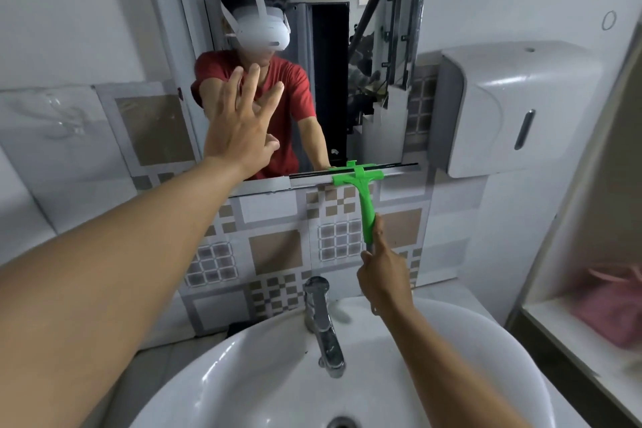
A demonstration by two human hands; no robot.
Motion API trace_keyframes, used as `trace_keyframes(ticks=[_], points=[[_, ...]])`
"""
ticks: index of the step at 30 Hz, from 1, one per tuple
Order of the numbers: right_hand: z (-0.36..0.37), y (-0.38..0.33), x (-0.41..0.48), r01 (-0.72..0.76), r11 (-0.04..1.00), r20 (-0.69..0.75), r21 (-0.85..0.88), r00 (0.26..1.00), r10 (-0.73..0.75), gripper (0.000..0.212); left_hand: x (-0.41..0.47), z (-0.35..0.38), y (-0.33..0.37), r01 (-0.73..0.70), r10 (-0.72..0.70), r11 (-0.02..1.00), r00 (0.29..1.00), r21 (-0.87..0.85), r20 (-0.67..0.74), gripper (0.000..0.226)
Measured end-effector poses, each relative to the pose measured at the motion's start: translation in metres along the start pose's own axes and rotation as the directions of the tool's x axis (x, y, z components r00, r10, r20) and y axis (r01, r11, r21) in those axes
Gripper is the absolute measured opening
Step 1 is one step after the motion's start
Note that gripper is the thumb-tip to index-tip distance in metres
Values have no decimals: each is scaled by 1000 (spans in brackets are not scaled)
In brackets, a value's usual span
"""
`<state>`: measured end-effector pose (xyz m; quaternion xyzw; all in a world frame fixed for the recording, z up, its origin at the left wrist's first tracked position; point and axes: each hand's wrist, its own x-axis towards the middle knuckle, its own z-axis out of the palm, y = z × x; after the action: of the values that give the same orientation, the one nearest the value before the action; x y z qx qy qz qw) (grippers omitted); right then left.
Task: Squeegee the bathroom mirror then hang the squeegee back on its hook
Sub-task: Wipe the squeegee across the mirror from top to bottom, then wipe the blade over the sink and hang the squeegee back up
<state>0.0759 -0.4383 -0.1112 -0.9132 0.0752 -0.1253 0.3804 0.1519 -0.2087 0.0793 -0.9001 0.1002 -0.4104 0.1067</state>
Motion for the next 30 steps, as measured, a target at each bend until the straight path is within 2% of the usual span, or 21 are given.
trace_keyframes(ticks=[5,13,17,23,27,30], points=[[2,1,-10,-3,1000,52,-19,999,4,92,0,-2,1,10,-10,1000,1000,-16,22,96],[-12,8,-33,12,998,75,-69,997,-7,82,1,-8,0,12,-12,1000,998,-15,57,96],[-35,17,-52,43,992,122,-117,992,-29,83,-6,-24,6,57,-51,997,994,-59,99,88],[-92,26,-77,164,942,198,-293,974,-108,55,-50,-61,48,103,-58,975,973,-195,222,69],[-134,21,-91,217,911,169,-352,972,-166,29,-85,-97,100,62,53,942,944,-331,326,57],[-166,14,-96,339,842,173,-420,940,-293,20,-109,-122,135,4,136,904,945,-427,298,53]])
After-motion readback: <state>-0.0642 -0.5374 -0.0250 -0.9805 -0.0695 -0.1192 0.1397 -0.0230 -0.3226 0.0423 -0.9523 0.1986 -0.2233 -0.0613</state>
